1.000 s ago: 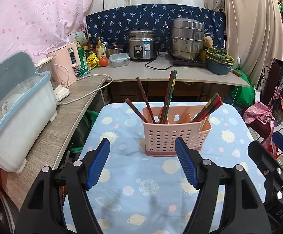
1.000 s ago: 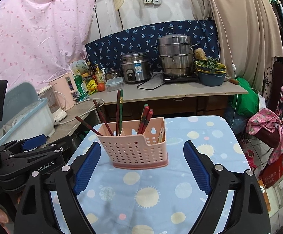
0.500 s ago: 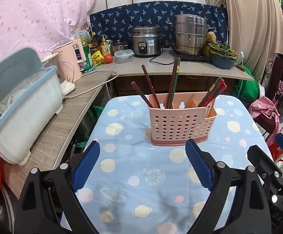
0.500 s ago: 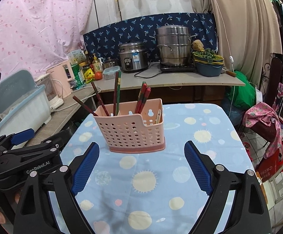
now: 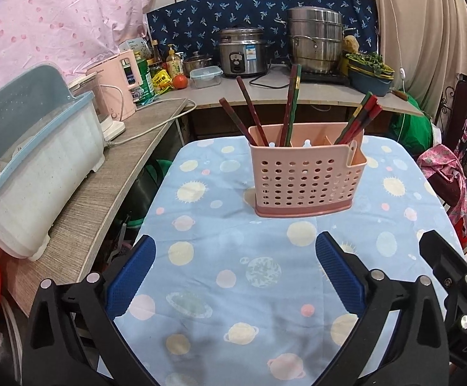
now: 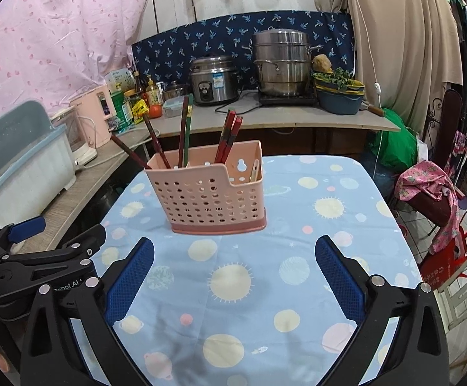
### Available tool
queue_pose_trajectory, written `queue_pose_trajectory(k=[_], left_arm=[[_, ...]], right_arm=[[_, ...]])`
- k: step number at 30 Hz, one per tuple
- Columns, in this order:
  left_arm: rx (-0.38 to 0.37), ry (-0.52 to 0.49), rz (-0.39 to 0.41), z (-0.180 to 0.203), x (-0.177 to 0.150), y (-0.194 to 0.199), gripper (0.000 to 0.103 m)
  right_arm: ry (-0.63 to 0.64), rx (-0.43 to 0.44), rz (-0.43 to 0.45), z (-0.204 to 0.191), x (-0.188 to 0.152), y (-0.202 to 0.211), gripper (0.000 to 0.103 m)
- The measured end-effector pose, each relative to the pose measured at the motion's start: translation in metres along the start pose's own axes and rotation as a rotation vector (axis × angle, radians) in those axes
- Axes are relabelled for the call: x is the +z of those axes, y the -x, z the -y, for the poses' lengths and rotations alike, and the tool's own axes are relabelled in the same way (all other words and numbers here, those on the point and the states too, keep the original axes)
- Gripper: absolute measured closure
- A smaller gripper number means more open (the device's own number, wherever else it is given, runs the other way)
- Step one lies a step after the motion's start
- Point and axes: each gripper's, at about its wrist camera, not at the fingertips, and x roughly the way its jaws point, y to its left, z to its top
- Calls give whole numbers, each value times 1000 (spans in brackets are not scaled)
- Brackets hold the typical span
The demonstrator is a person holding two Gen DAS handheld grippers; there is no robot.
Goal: Organize utensils
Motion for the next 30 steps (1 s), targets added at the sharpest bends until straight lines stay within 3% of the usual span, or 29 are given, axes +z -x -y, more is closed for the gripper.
queue_pose_trajectory(k=[30], left_arm=[[14, -10, -60, 5, -19, -20, 7]], right_arm=[[8, -18, -33, -2, -16, -13, 6]])
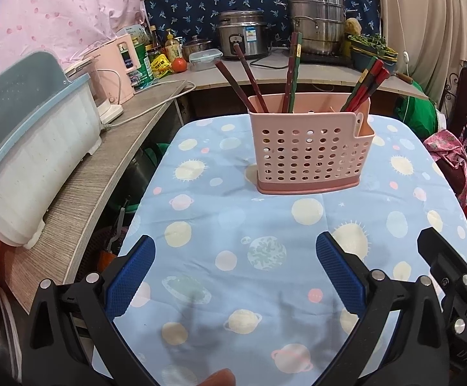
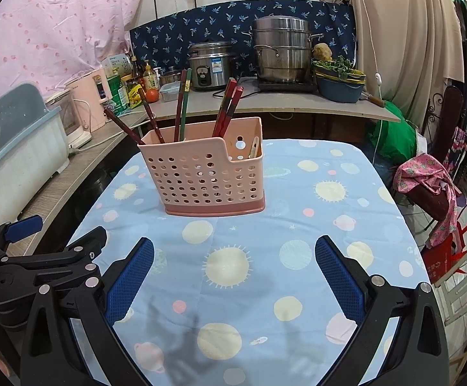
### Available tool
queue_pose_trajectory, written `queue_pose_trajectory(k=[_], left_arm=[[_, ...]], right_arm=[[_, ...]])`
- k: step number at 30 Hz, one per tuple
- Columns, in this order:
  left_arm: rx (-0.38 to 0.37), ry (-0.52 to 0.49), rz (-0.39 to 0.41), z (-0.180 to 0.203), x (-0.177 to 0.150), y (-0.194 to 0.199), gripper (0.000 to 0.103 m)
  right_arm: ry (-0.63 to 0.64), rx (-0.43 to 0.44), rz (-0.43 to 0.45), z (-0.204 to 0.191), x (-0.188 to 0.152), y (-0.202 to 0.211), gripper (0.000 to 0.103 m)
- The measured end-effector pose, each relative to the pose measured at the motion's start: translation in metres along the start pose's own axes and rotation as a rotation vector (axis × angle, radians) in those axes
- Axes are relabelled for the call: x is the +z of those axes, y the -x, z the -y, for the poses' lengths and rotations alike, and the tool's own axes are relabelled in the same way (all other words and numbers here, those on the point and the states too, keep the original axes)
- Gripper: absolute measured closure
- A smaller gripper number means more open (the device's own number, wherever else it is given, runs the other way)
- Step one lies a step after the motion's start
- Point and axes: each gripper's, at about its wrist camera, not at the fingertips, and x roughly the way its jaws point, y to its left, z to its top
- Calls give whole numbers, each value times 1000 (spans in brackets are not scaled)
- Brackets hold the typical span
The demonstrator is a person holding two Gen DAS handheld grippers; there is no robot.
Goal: Organize utensils
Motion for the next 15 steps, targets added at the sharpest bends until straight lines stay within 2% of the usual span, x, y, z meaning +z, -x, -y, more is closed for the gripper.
queue_pose_trajectory(k=[15], left_arm=[[5, 11, -7, 1, 0, -5, 7]], right_arm=[[-10, -8, -8, 3, -1, -7, 6]])
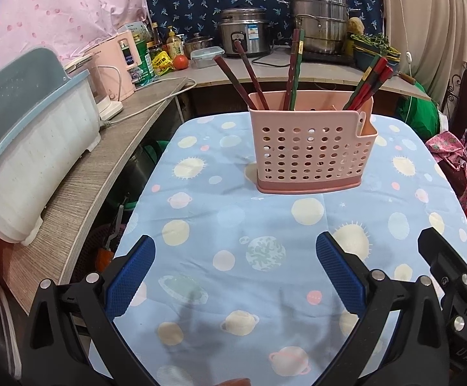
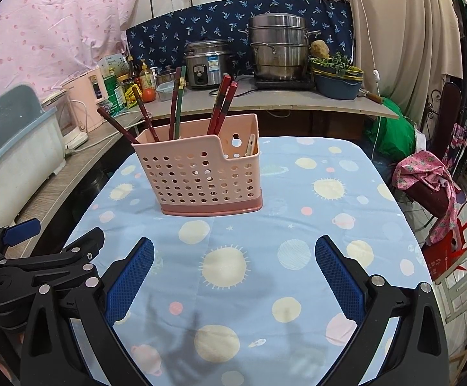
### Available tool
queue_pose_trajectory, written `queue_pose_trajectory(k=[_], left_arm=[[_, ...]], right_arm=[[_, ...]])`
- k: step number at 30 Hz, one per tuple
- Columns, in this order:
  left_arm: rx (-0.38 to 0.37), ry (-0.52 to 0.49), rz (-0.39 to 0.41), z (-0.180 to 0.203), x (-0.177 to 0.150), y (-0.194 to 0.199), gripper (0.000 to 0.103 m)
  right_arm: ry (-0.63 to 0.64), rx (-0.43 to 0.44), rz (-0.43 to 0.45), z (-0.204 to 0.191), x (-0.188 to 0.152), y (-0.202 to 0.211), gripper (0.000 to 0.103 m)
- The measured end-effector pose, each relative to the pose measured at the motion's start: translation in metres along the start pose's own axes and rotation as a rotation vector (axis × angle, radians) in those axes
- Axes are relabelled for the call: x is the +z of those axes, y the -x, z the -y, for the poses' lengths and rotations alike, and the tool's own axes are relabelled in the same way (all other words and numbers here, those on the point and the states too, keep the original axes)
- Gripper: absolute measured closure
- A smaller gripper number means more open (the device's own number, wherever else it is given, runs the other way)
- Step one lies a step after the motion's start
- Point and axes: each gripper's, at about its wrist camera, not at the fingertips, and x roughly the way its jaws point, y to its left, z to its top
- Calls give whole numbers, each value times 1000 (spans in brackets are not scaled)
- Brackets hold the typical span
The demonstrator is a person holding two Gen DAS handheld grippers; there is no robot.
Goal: Organize utensils
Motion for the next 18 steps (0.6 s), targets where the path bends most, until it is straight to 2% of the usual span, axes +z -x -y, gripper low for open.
queue_pose_trajectory(k=[18], left_arm=[[13, 2, -5, 2, 2, -5, 7]], right_arm=[[-1, -2, -4, 0, 0, -3, 6]])
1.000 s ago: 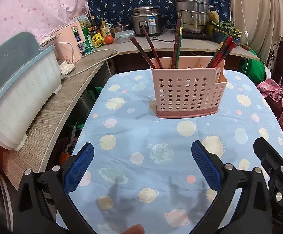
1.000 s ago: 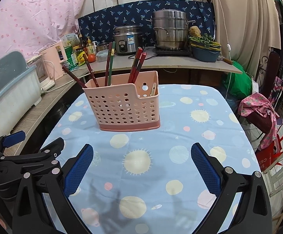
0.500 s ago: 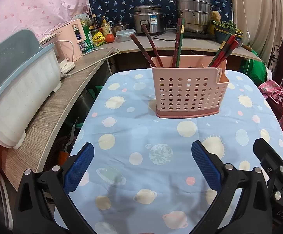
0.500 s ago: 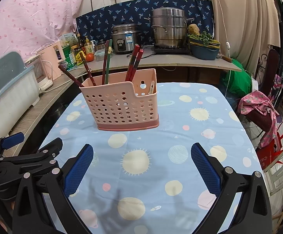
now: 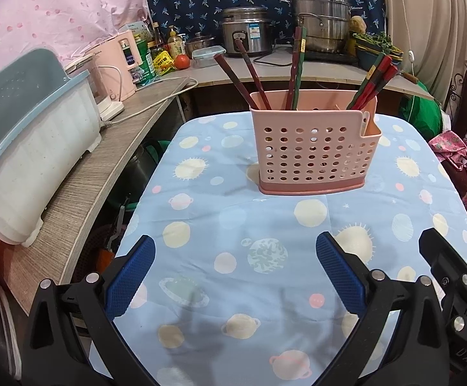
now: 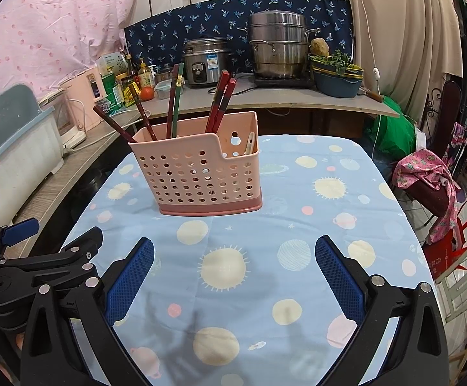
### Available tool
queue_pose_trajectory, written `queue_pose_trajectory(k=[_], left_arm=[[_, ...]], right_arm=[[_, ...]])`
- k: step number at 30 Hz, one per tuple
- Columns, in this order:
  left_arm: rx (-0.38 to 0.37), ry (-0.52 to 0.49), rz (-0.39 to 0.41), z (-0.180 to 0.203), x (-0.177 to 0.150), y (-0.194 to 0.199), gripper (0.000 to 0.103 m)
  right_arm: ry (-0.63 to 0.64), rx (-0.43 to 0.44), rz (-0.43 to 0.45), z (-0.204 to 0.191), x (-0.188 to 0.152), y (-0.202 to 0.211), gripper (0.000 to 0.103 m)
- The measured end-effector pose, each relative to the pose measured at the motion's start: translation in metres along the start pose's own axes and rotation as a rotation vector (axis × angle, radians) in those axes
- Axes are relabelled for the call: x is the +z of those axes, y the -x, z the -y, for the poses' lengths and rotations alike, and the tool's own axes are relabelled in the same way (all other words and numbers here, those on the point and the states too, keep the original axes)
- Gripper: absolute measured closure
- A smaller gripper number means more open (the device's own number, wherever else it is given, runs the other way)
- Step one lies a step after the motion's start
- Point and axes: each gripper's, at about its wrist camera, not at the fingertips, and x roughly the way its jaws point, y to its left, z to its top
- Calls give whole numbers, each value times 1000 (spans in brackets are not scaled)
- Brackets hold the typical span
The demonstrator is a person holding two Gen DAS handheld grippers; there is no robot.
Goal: Organize utensils
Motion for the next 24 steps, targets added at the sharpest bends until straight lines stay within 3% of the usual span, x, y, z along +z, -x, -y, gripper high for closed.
queue_pose_trajectory(k=[24], left_arm=[[-6, -3, -3, 1, 2, -6, 7]], right_arm=[[1, -2, -3, 1, -1, -3, 6]])
